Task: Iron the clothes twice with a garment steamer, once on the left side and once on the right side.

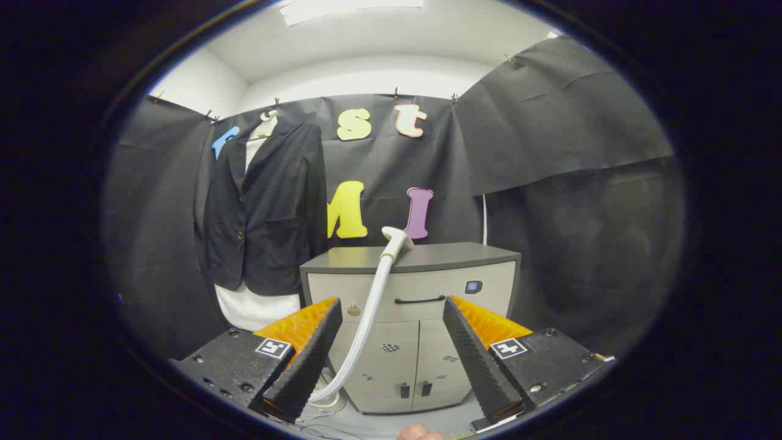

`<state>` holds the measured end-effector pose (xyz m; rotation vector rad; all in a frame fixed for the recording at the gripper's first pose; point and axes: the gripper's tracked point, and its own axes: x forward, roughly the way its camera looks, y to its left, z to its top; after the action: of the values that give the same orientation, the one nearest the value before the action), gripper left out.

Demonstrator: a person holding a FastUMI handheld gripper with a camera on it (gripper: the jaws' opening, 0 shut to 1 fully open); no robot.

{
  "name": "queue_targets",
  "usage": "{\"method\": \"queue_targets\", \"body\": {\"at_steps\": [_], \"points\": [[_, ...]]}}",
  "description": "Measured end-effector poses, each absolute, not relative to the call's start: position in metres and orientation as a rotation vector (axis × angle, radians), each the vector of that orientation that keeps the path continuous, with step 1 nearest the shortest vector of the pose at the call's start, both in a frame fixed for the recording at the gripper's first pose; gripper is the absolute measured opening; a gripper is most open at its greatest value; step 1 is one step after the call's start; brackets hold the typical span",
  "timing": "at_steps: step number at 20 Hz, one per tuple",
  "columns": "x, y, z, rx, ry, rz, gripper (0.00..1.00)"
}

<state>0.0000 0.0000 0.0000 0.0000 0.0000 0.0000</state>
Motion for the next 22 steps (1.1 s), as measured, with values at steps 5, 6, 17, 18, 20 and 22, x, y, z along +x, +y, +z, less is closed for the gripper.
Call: {"method": "queue_targets", "body": {"at_steps": [5, 6, 17, 18, 20, 22], "points": [[0.006, 0.011, -0.004, -0.013, 0.031, -0.015, 1.0], [0.008, 0.013, -0.004, -0.016, 0.031, -0.013, 1.0], [0.006, 0.026, -0.008, -0.021, 0.061, -0.049, 1.0], [0.006, 0.026, -0.008, -0.024, 0.061, -0.058, 1.0], [0.006, 0.03, -0.01, -0.026, 0.068, -0.072, 1.0], [0.007, 0.033, -0.012, -0.027, 0.075, -0.09, 1.0]]}}
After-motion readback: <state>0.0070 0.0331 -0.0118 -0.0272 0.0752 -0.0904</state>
